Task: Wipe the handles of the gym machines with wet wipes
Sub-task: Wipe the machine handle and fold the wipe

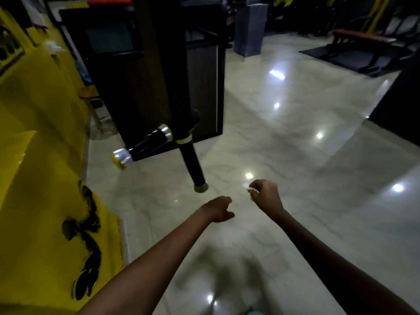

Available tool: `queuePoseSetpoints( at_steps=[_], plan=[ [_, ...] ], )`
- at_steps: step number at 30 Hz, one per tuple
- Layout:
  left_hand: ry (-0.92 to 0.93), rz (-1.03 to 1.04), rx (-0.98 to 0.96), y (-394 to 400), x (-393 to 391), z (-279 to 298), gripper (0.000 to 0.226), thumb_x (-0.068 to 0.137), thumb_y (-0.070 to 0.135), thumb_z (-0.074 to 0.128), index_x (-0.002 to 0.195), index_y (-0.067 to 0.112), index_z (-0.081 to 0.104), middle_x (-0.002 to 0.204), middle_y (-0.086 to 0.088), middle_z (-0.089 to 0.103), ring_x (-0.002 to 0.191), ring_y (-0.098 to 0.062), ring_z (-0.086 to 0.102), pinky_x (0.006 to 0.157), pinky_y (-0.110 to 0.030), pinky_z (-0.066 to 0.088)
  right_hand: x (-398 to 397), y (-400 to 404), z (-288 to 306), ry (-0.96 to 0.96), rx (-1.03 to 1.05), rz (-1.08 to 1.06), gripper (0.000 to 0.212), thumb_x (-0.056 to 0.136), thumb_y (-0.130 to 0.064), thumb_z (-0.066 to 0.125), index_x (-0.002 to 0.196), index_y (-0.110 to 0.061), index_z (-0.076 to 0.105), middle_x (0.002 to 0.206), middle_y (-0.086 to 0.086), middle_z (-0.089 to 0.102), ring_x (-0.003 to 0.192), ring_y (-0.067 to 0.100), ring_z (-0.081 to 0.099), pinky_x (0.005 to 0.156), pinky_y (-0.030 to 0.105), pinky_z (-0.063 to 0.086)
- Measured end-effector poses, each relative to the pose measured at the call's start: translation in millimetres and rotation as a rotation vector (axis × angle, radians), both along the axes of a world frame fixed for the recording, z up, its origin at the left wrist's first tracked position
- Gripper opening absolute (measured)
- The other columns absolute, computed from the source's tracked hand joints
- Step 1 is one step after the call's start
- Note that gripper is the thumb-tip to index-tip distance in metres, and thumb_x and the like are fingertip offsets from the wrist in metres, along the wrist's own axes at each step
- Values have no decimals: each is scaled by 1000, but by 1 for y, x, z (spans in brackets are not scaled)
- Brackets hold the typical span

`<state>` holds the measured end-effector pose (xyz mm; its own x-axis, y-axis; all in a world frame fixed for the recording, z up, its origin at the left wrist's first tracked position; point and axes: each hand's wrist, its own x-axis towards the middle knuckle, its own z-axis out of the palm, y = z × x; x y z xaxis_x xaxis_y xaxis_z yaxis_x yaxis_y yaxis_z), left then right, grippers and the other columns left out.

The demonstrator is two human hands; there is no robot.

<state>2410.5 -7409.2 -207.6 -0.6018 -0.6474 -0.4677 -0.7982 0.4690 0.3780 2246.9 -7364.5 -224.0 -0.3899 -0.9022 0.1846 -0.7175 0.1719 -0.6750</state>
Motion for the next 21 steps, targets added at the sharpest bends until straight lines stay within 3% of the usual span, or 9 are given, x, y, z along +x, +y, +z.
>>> queuePoseSetpoints(
  at_steps=[3,8,10,14,19,21],
  plan=[
    [-25,-68,18,-6,-48,-5,59,96,29,52,144,4,30,149,-14,33,135,-25,34,108,-31,31,-41,13,-8,-3,113,-82,4,78,-10,69,77,-7,72,72,10,70,63,18,60,57,22,39],
    [-72,-180,33,-10,-124,-17,54,94,27,54,138,0,38,142,-18,42,129,-29,41,100,-32,37,-113,34,-14,-37,283,-235,9,78,-22,71,70,-20,69,65,4,69,68,17,63,60,24,45],
    [-92,-243,29,-11,-157,-21,53,94,27,54,137,-1,39,141,-18,43,129,-29,42,99,-32,38,-142,44,-15,-88,325,-291,14,77,-12,68,67,-22,67,67,6,69,64,17,63,54,20,43],
    [-135,-378,4,-10,-217,-32,52,95,26,51,138,0,39,143,-17,42,130,-29,40,99,-30,36,-193,71,-21,-152,346,-399,19,74,7,58,78,-6,72,75,11,67,66,21,63,43,10,37],
    [-186,-566,-10,-3,-290,-44,52,96,26,50,139,0,38,143,-18,42,131,-29,40,99,-29,35,-246,106,-27,-240,365,-574,6,76,-4,69,71,-7,70,74,15,69,67,24,66,50,17,44],
    [-194,-637,-21,-3,-319,-47,51,97,26,49,139,0,37,143,-18,41,132,-28,39,100,-29,35,-265,118,-27,-235,393,-633,6,75,-9,69,76,-4,71,78,16,70,73,25,67,62,27,50]
  ],
)
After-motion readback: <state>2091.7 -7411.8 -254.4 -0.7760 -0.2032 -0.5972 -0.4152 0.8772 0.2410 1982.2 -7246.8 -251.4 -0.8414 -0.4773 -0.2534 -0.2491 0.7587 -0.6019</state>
